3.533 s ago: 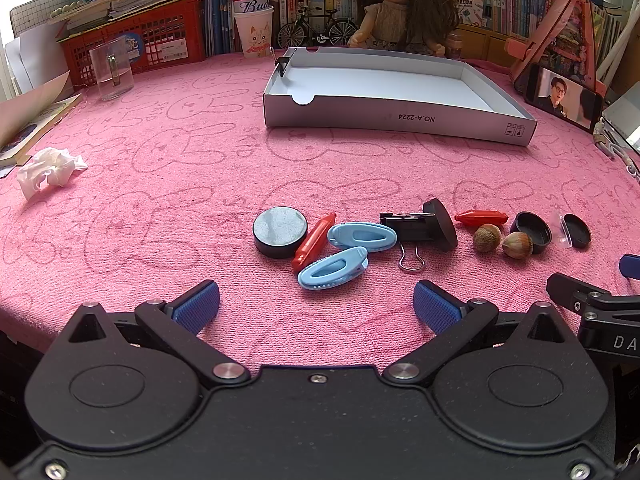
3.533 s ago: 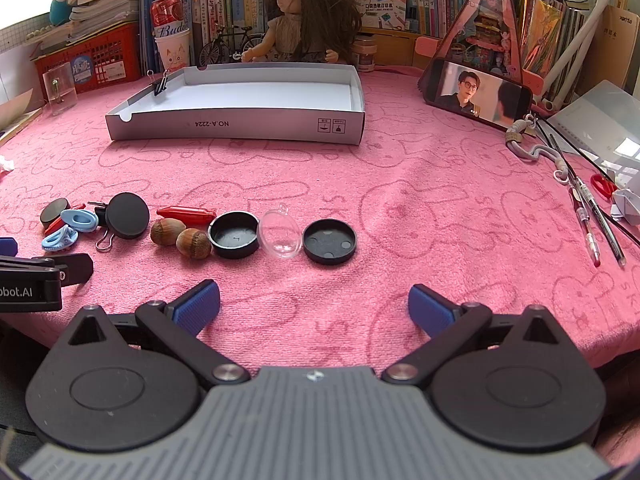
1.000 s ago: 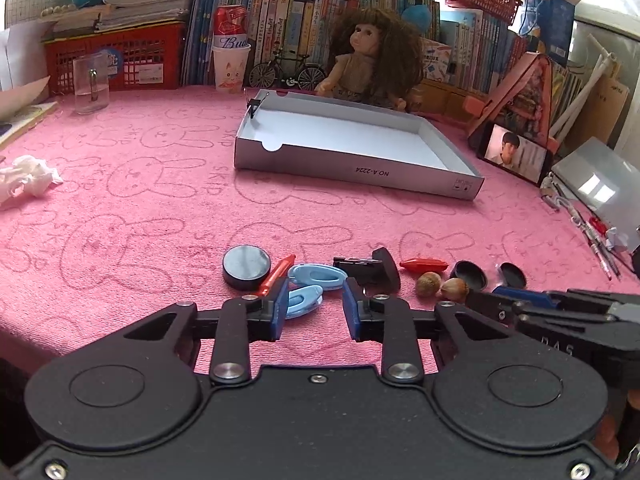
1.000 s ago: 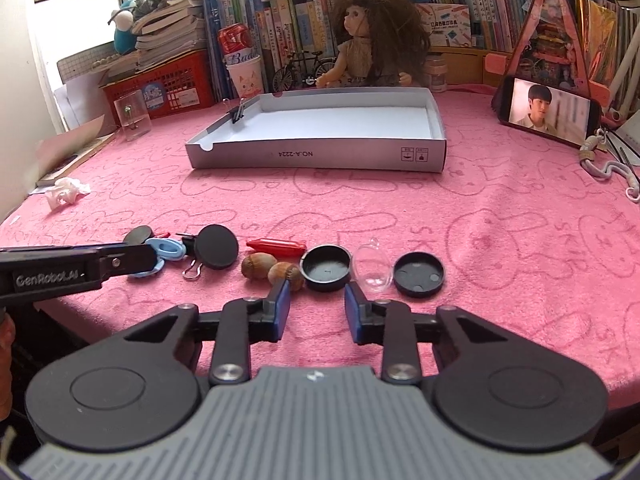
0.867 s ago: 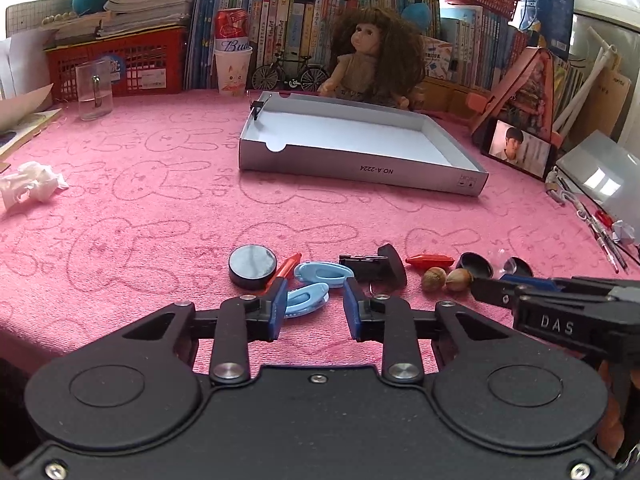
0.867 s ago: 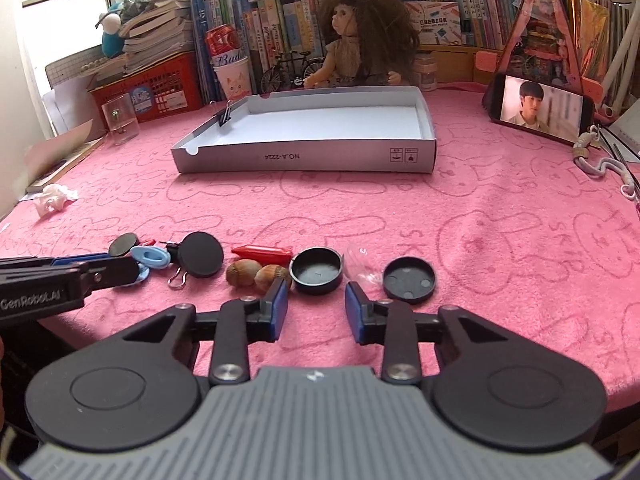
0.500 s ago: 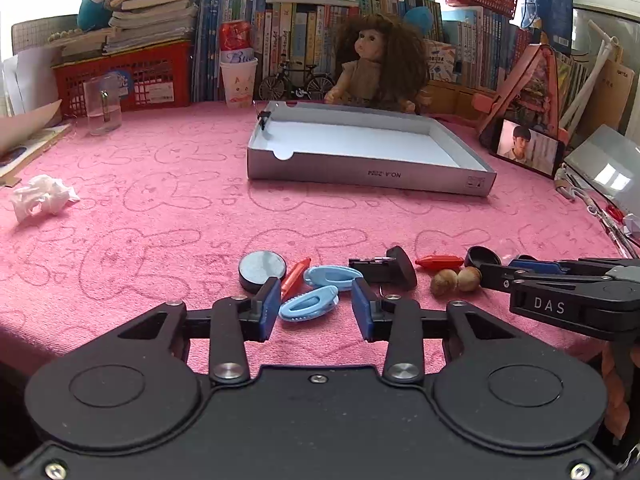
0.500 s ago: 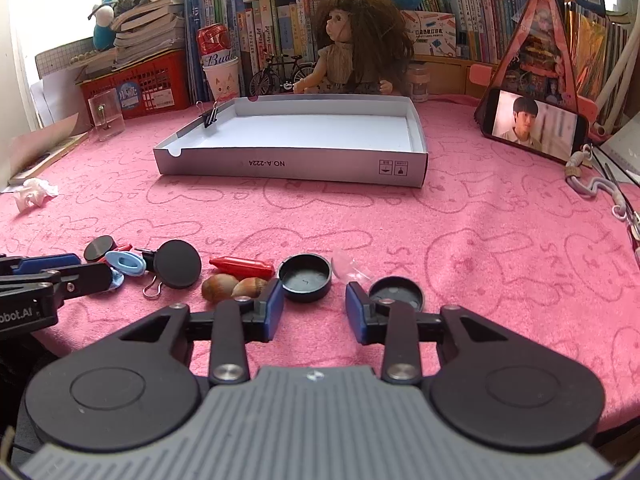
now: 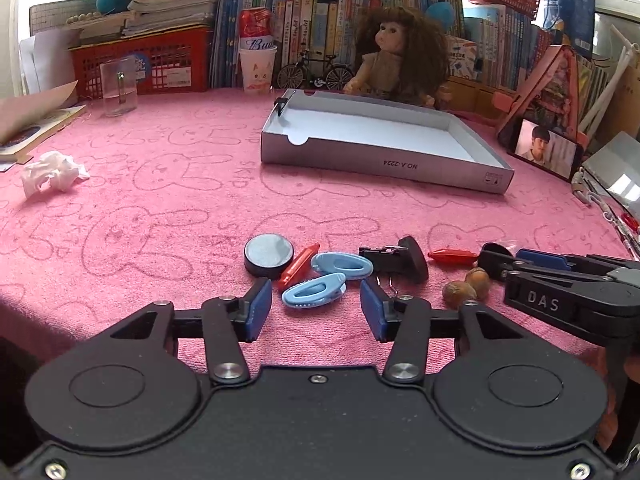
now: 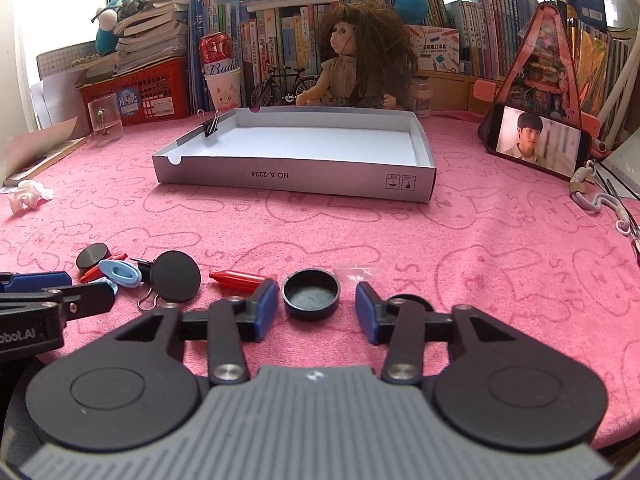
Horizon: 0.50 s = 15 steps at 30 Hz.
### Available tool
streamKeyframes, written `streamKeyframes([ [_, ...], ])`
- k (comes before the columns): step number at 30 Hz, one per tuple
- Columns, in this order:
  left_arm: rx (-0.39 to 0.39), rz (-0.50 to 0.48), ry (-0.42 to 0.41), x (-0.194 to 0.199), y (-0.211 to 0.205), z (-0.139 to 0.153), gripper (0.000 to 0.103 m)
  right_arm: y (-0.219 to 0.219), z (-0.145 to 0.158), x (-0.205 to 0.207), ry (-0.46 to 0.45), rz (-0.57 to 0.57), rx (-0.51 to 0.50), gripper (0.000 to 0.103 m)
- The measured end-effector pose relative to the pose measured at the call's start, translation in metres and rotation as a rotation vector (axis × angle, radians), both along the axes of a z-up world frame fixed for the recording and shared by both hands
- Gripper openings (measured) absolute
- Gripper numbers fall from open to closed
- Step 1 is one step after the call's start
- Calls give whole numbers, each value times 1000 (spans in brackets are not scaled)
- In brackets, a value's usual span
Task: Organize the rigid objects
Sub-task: 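Grasp the light blue oval clip with left gripper while right gripper grasps a black round lid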
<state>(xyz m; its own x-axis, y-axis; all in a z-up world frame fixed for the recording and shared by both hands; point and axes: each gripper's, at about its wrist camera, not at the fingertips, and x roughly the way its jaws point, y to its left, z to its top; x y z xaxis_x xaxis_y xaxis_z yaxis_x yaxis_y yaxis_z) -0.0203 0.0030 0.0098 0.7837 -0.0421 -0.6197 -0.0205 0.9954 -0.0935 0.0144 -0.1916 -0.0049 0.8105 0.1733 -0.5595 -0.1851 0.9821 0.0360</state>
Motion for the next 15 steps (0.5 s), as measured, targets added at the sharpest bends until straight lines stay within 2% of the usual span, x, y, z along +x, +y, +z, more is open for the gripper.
streamKeyframes([
  [1, -2, 9, 3, 1, 0, -1, 45, -1, 0, -1, -2, 2, 4, 37],
  [8, -29, 51, 14, 6, -3, -3, 43, -3, 3, -6, -32, 14, 13, 38],
  [15, -14, 71, 6, 11, -7, -5, 42, -3, 3, -7, -37, 15, 16, 38],
])
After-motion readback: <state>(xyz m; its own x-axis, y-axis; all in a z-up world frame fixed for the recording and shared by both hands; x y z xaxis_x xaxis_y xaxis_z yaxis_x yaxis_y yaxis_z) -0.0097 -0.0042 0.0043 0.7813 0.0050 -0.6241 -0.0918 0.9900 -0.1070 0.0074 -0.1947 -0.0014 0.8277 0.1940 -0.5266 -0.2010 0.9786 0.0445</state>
